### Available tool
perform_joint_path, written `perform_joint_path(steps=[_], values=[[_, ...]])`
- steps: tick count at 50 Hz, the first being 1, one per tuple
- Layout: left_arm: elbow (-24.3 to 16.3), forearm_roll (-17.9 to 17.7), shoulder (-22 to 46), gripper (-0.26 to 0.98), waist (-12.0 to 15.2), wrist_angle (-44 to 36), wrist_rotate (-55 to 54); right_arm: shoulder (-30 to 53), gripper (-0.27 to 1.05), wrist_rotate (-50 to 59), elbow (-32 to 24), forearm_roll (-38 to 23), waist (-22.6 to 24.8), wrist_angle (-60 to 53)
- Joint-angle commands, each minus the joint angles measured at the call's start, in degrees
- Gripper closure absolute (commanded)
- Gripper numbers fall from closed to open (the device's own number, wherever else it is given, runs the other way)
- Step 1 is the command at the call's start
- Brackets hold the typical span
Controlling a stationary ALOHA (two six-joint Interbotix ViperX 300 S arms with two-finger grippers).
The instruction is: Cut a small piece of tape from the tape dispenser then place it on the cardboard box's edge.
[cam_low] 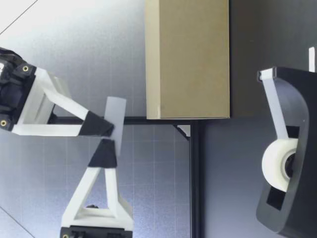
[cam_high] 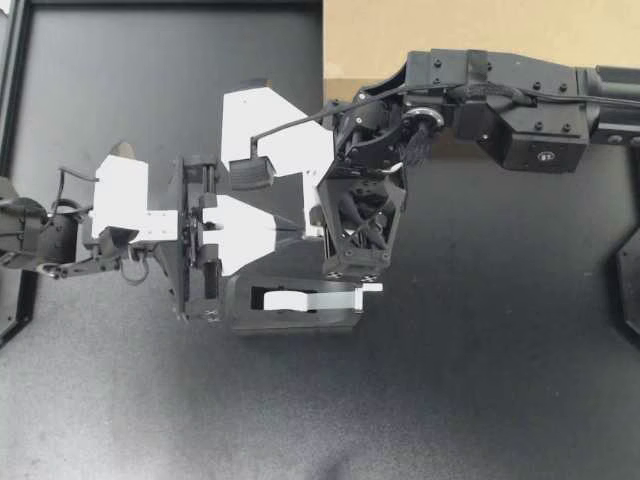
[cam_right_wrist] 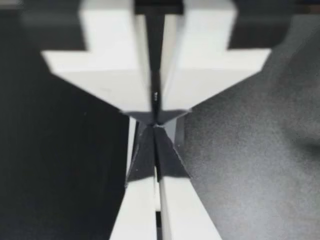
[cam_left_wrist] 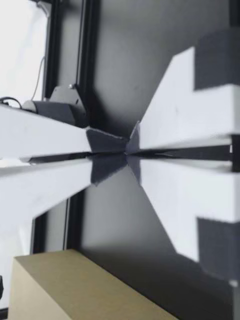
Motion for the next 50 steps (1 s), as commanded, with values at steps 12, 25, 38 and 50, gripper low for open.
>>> perform_joint_path(steps=[12, 25, 38, 50], values=[[-0.5, -0.1, -0.6, 0.82, 0.2, -0.1, -0.7, -2.3, 0.35, 0.4, 1.0, -0.3, -2.5, -4.4], [-0.9, -6.7, 0.8, 0.82, 0.9, -0.5, -1.3, -10.1, 0.35, -0.2, 10.3, -0.3, -7.3, -11.9], [-4.1, -25.3, 4.3, 0.82, 4.6, -4.0, -3.1, -20.0, 0.35, -0.4, 24.6, -0.3, -12.7, -27.9], [-9.0, -27.0, 8.8, 0.82, 10.5, -5.3, -17.9, -24.2, 0.36, -0.2, 37.1, -1.6, -14.9, -49.8]])
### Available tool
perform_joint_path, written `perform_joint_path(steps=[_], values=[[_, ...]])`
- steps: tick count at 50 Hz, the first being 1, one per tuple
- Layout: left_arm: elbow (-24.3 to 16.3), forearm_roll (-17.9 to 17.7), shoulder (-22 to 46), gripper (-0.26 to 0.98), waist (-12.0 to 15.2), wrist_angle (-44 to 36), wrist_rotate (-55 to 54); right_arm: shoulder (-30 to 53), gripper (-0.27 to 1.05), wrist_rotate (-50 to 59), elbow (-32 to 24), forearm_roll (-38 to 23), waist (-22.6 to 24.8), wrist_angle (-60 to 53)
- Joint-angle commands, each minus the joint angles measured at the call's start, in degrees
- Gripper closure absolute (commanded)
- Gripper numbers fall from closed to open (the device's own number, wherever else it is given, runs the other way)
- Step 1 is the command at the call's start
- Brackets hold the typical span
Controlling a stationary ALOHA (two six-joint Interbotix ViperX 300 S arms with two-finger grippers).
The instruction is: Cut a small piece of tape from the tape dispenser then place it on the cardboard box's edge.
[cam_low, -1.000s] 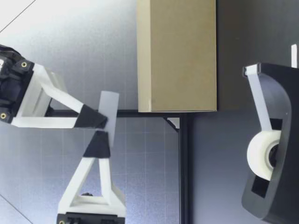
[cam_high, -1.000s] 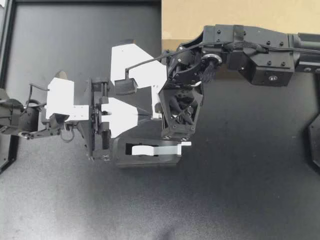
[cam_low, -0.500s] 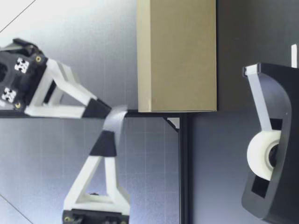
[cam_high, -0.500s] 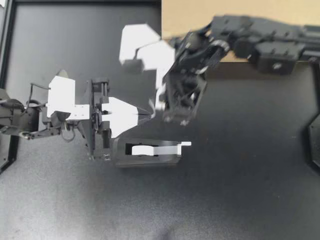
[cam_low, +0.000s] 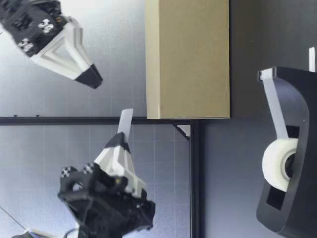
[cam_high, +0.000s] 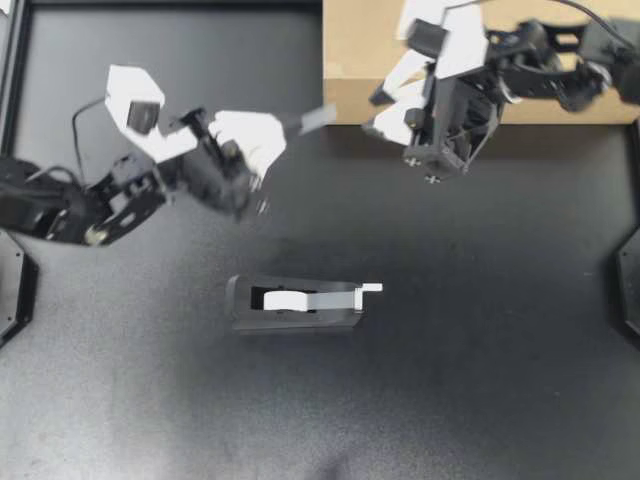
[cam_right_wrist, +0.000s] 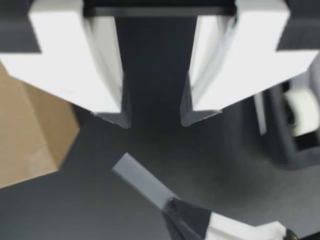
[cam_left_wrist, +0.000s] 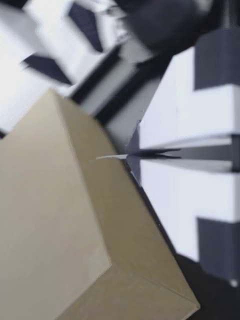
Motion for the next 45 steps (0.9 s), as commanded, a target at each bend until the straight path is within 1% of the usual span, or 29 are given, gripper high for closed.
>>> perform_joint_path(steps=[1, 5, 8, 12, 18, 25, 31, 35, 45], values=[[-3.0, 0.1, 1.4, 0.82, 2.5, -0.5, -5.5, -1.8, 0.36, 0.1, 2.4, -0.5, -1.0, -7.9], [-4.4, 0.6, 3.6, 0.82, 3.9, -0.9, -9.6, -1.4, 0.37, 0.1, 5.0, -1.0, -1.2, -14.6], [-5.2, 1.0, 4.9, 0.82, 4.4, -1.6, -11.8, -1.1, 0.40, 0.1, 6.4, -1.1, -1.5, -18.8], [-6.6, 1.1, 6.8, 0.82, 5.4, -2.3, -14.5, -0.4, 0.48, 0.0, 8.2, -1.2, -2.5, -25.0], [-7.8, 1.2, 8.6, 0.82, 6.7, -2.3, -17.3, 1.0, 0.62, 0.0, 9.4, -1.2, -4.1, -29.8], [-8.5, 1.2, 10.0, 0.82, 7.5, -2.4, -19.2, 4.0, 0.76, -1.0, 8.6, -1.6, -4.7, -31.1], [-8.8, 1.2, 11.2, 0.82, 8.1, -2.4, -21.0, 7.2, 0.86, -3.0, 6.9, -1.8, -4.8, -30.9], [-8.9, 1.2, 11.7, 0.82, 8.4, -2.4, -21.5, 9.0, 0.88, -3.9, 5.8, -1.8, -4.8, -30.8], [-9.0, 1.2, 12.2, 0.82, 9.0, -2.1, -21.6, 12.5, 0.88, -4.4, 3.1, -1.8, -4.8, -30.7]])
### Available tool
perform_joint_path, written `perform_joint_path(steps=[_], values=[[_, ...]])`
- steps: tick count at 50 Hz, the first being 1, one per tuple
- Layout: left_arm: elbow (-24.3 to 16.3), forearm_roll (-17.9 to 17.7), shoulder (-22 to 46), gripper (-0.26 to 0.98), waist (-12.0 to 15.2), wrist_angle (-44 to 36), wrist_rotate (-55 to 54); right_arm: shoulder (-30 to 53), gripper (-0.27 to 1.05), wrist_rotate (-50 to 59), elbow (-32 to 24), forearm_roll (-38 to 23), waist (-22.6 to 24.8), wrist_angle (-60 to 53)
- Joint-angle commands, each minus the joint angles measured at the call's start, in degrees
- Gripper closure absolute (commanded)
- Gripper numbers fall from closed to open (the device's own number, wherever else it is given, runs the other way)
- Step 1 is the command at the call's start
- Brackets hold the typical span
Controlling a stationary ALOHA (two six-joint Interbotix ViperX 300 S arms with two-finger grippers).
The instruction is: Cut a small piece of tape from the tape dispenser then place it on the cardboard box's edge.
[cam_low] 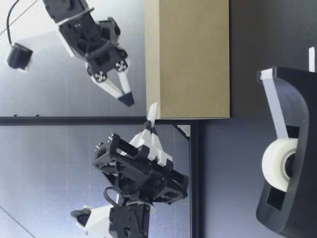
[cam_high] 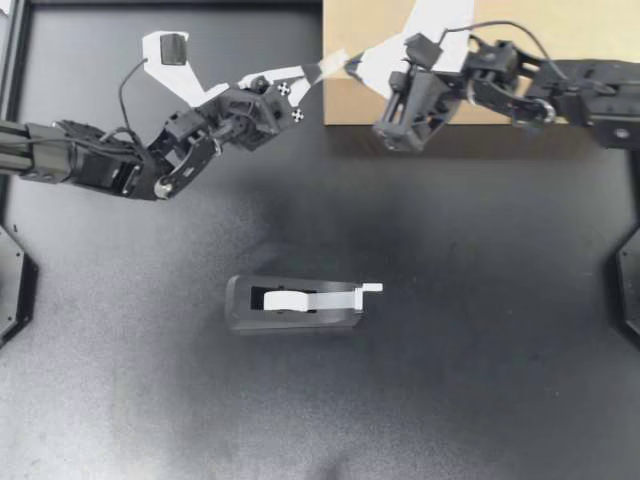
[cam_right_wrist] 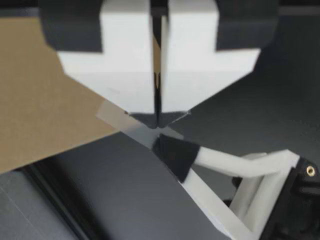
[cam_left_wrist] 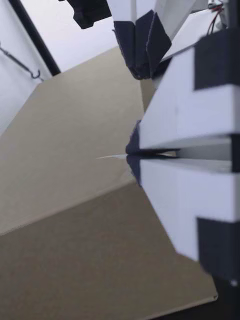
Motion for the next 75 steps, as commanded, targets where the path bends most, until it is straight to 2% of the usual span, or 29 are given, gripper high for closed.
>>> perform_joint_path(steps=[1, 55, 63, 72, 75], values=[[-1.1, 0.3, -0.8, 0.82, 0.4, -0.2, 0.1, 0.3, 0.88, -0.1, -2.0, -0.1, -0.4, -0.3], [-1.1, -0.3, 0.7, 0.80, 0.7, 0.4, 0.3, 9.8, 0.88, -0.1, -8.3, -0.1, -4.0, 3.7], [-1.1, -0.2, 0.5, 0.66, 0.7, 0.4, 0.6, 9.8, 0.88, 0.0, -8.3, -0.1, -4.0, 4.0], [-0.5, -0.1, -0.3, 0.32, 0.7, 0.4, 0.7, 9.5, 0.88, 0.1, -8.4, -0.1, -4.0, 4.0], [-0.2, -0.1, -0.5, 0.29, 0.7, 0.4, 0.8, 9.3, 0.88, 0.1, -8.5, -0.1, -4.0, 4.0]])
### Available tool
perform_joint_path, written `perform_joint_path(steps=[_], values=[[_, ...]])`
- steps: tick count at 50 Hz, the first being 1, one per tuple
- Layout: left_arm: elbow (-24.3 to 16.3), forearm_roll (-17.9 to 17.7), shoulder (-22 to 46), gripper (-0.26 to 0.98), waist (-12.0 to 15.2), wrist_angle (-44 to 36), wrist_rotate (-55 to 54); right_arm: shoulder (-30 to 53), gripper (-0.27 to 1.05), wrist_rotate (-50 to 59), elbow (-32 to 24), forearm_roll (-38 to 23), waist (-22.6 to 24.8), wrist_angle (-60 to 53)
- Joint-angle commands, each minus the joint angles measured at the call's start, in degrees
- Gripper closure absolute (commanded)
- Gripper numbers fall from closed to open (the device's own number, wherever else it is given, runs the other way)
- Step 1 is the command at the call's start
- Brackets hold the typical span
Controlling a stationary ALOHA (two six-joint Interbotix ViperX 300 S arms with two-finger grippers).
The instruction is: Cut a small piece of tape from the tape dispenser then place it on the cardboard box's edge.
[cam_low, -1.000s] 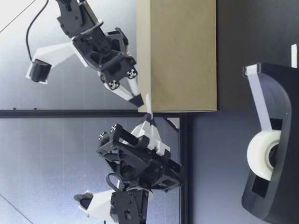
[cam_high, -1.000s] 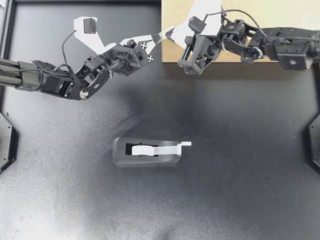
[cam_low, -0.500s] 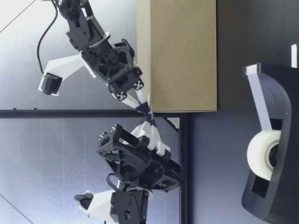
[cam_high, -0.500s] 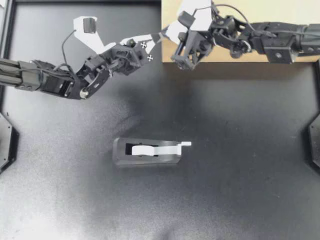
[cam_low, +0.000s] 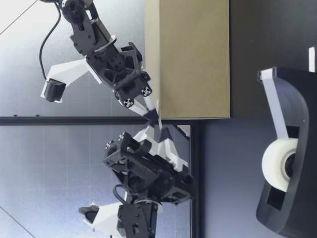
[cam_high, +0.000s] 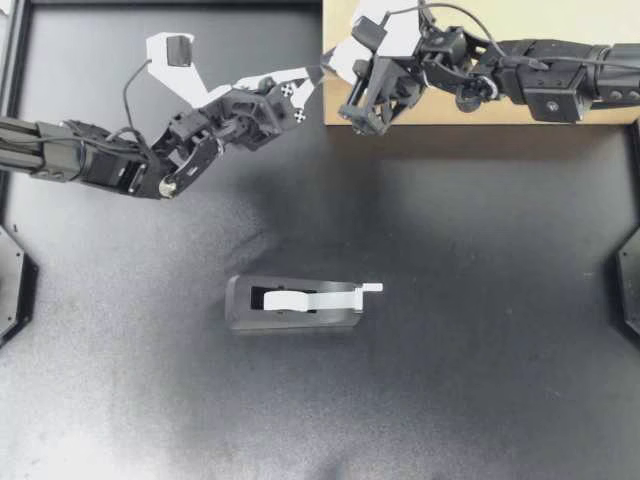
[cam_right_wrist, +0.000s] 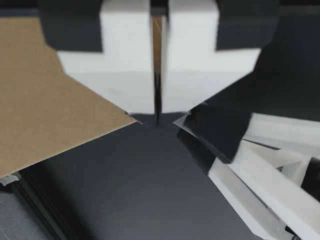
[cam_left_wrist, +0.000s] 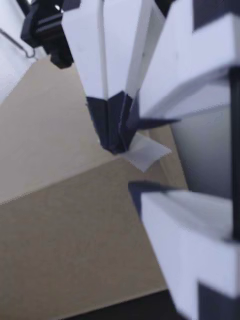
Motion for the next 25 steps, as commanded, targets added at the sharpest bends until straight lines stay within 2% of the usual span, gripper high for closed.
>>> perform_joint_path(steps=[1, 8, 13, 18, 25], values=[[0.1, 0.2, -2.4, 0.29, 0.2, -0.3, 0.2, -1.1, 0.88, 0.1, -1.1, 0.0, -1.1, -0.2], [2.0, 0.4, -3.8, 0.33, -1.1, -0.3, 1.3, -2.8, 0.88, 0.4, -2.1, 0.0, -1.1, -0.4], [4.2, 2.4, -5.9, 0.33, -2.9, -0.3, 5.5, -5.9, 0.88, 0.5, -2.5, 0.0, 0.0, 0.1], [6.5, 4.3, -9.1, 0.33, -5.4, -0.2, 12.6, -9.9, 0.88, 0.6, -1.8, 0.1, 2.3, 0.9], [10.0, 4.9, -14.9, 0.34, -9.8, -0.3, 23.6, -16.0, 0.88, 0.9, 1.6, 0.4, 8.0, 2.3]])
